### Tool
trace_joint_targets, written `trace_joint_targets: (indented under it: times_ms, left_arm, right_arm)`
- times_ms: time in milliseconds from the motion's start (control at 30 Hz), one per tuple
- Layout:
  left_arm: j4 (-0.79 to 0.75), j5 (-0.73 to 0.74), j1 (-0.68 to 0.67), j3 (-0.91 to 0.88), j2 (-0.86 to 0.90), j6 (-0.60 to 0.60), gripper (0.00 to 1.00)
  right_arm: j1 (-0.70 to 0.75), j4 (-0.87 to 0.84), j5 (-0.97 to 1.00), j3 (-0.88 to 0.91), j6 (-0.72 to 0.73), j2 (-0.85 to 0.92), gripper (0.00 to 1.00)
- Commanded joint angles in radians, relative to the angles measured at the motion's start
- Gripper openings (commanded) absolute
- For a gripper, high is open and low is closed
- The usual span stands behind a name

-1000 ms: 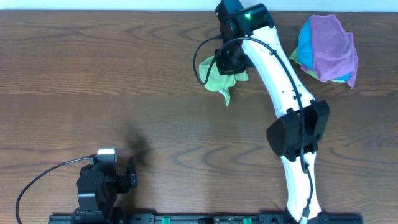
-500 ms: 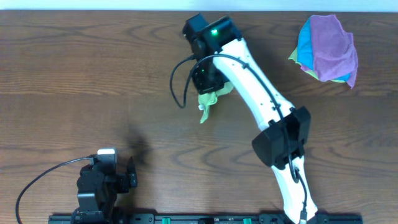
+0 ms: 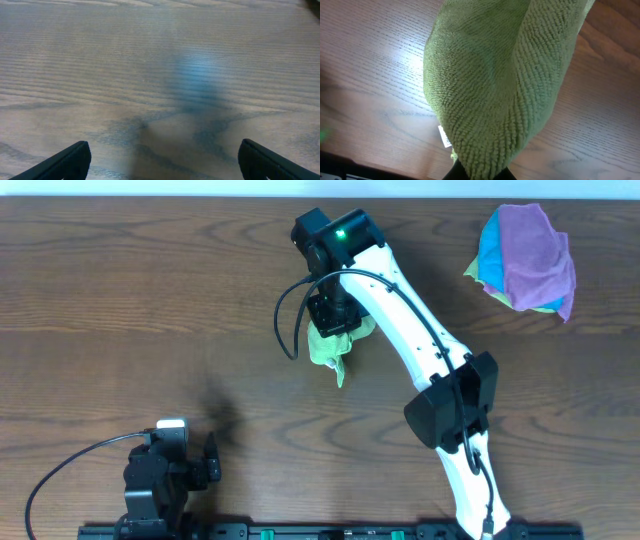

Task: Fold the cloth
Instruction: 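Lift the green cloth and carry it left toward the table center, then bring the left gripper in and grasp the hanging green cloth's lower corner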

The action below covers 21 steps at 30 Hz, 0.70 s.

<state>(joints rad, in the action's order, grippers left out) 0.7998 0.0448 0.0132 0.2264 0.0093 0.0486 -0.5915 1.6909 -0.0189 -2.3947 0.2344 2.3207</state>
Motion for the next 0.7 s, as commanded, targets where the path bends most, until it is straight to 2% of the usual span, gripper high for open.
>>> trace_joint_targets:
  times_ms: [0, 100, 133, 167, 233, 267, 367, 567, 667]
  left_arm:
    - [0.032, -0.001, 0.005, -0.04, -0.006, -0.011, 0.95]
    - [0.032, -0.001, 0.005, -0.04, -0.006, -0.011, 0.95]
    - [0.027, -0.001, 0.005, -0.04, -0.006, -0.011, 0.95]
    - [0.014, -0.001, 0.005, -0.04, -0.006, -0.011, 0.95]
    - [-0.016, 0.001, 0.005, -0.041, -0.006, -0.012, 0.95]
    - [-0.029, 0.011, 0.005, -0.041, -0.006, -0.012, 0.95]
    - [-0.061, 0.094, 0.005, -0.041, -0.006, -0.012, 0.95]
    - [-0.151, 0.328, 0.005, -0.041, -0.006, -0.011, 0.95]
    - [-0.166, 0.351, 0.005, -0.04, -0.006, -0.013, 0.95]
  right_arm:
    - [0.001, 0.003, 0.0, -0.012, 0.012, 0.005, 0.01]
    - [0.001, -0.015, -0.048, -0.012, -0.026, 0.005, 0.01]
    - [0.001, -0.021, -0.059, -0.012, -0.031, 0.005, 0.14]
    - [0.001, -0.026, -0.061, -0.012, -0.034, 0.005, 0.39]
    - [0.001, -0.03, -0.06, -0.012, -0.04, 0.005, 0.67]
    - [0.001, -0.031, -0.06, -0.012, -0.042, 0.005, 0.89]
    - [0.003, -0.038, -0.059, -0.012, -0.049, 0.005, 0.96]
    - [0.016, -0.038, -0.061, -0.013, -0.026, 0.002, 0.96]
    - [0.042, 0.002, -0.065, -0.013, -0.018, -0.008, 0.95]
